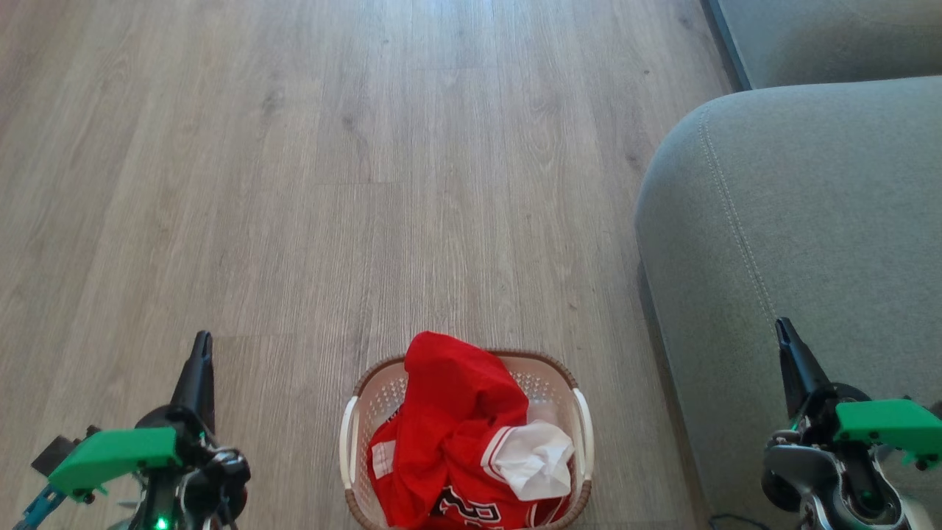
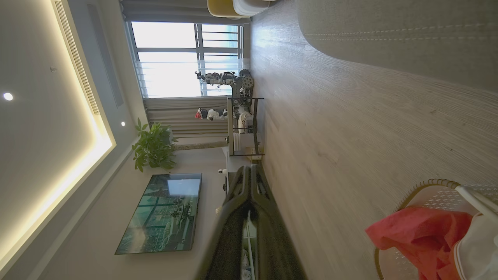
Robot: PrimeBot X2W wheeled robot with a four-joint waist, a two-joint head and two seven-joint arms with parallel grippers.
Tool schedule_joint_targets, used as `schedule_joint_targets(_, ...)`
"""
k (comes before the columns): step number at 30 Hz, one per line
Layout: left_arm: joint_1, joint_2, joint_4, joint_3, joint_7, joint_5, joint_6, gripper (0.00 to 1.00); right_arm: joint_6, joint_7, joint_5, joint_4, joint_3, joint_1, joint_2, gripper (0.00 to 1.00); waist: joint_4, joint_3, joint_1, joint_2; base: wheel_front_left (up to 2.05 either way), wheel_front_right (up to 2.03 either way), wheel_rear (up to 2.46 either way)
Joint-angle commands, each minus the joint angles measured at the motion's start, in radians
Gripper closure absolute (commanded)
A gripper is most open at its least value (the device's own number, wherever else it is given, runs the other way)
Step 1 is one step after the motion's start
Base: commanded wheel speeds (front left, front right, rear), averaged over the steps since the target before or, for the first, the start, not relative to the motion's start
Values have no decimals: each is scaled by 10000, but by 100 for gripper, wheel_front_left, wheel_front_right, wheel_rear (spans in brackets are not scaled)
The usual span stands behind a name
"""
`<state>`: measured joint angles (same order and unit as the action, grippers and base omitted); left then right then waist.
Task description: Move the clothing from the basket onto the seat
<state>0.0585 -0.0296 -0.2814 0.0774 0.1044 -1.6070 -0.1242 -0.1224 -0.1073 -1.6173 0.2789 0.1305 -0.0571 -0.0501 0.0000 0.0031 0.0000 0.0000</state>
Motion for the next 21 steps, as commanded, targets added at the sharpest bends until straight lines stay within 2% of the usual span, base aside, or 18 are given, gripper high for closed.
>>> schedule_joint_targets(1, 495, -206, 365, 359, 84, -21, -65, 100, -83, -56, 83, -341, -171, -509, -1, 100, 0, 0, 0, 0, 0, 0, 0)
schedule_joint_targets(21, 495, -206, 365, 359, 84, -21, -65, 100, -83, -56, 83, -341, -171, -509, -1, 100, 0, 0, 0, 0, 0, 0, 0)
